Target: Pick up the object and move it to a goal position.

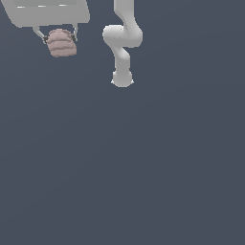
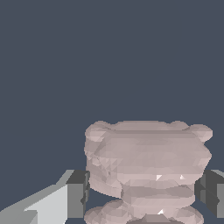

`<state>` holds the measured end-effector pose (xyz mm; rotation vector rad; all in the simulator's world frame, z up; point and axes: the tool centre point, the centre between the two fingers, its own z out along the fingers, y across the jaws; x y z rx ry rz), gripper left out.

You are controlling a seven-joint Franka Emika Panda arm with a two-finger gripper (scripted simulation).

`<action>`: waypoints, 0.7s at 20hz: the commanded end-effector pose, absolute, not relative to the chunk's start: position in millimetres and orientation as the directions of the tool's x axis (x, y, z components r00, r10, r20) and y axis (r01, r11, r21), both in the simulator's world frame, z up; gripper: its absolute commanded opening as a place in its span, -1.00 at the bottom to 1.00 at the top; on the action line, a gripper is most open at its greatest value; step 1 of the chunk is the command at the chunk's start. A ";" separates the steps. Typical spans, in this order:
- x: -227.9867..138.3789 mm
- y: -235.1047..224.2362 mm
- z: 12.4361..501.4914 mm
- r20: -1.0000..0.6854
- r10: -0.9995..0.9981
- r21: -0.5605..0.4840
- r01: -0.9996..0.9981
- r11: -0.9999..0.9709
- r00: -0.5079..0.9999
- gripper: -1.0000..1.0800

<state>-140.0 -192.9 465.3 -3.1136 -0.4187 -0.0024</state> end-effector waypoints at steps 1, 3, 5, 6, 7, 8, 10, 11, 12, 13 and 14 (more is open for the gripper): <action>-142.1 -196.4 480.9 0.000 0.265 0.000 0.265 -0.964 0.964 -1.00; -143.0 -198.8 490.6 0.000 0.265 0.000 0.265 -0.964 0.964 -1.00; -143.7 -200.7 498.4 0.000 0.265 0.000 0.265 -0.964 0.964 -1.00; -143.8 -201.0 501.5 0.000 0.265 0.000 0.265 -0.964 0.964 -1.00; -144.0 -201.7 504.2 0.000 0.265 0.000 0.265 -0.964 0.964 -1.00; -144.2 -202.3 506.4 0.000 0.265 0.000 0.265 -0.964 0.964 -1.00; -144.2 -203.2 509.5 0.000 0.265 0.000 0.265 -0.964 0.964 -1.00; -144.1 -203.5 510.4 0.000 0.265 0.000 0.265 -0.964 0.964 -1.00; -144.0 -203.6 510.8 0.000 0.265 0.000 0.265 -0.964 0.964 -1.00; -143.8 -203.7 510.9 0.000 0.265 0.000 0.265 -0.964 0.964 -1.00; -143.8 -203.7 510.9 0.000 0.265 0.000 0.265 -0.964 0.964 -1.00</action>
